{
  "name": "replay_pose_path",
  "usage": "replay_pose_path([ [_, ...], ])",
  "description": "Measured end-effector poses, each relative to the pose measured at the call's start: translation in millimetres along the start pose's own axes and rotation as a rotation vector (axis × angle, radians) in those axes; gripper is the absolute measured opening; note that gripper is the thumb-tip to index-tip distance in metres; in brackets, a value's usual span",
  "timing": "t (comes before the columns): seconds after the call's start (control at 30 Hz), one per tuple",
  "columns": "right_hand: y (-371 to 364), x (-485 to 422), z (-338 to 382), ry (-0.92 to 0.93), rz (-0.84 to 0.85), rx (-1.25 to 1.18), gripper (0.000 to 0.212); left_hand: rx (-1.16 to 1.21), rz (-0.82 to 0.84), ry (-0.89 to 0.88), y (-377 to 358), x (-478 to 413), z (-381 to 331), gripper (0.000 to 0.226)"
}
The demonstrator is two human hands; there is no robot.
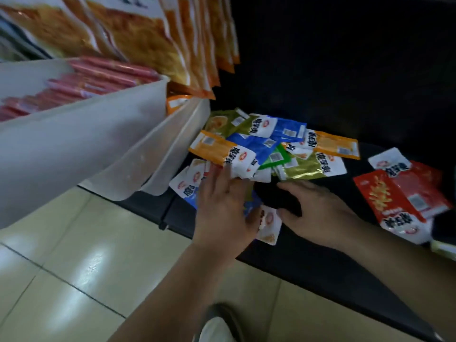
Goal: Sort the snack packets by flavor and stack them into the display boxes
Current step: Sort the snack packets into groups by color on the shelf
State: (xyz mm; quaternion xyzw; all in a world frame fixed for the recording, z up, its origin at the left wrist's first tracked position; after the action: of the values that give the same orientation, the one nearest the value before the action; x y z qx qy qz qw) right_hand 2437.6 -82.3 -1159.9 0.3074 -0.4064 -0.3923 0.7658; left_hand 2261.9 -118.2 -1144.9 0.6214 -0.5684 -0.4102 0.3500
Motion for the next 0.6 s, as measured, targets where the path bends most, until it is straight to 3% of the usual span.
replay_pose_path([
  [0.1, -3, -4, 4, -0.050, -0.004, 0.056, 0.079, -0.107, 0.235, 0.265, -16, 11, 62, 0.105],
  [0.17, -7, 0, 5, -0.054, 0.003, 0.065, 0.083, -0.111, 0.318, 0.323, -26, 22, 76, 0.113],
  [0.33, -4, 6, 5, -0.031, -0.008, 0.017, 0.087, -0.055, 0.207, 0.269, -42, 38, 44, 0.100],
  [0.5, -11, 7, -8, -0.012, 0.095, 0.044, 0.112, 0.007, 0.149, 0.122, -56, 60, 1, 0.085],
  [0.6, -18, 6, -15, 0.014, 0.077, 0.060, 0.114, 0.154, 0.078, 0.006, -50, 58, -7, 0.073],
])
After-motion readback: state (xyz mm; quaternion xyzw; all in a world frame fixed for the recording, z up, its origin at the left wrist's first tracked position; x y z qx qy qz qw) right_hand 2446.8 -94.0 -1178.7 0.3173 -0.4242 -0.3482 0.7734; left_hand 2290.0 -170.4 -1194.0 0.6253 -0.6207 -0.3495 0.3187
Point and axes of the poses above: each hand's wrist, its own x-axis away from the middle knuckle, its own y-axis out of the back of the hand, z = x × y, the point moved 8 cm from there along -x, towards the middle knuckle
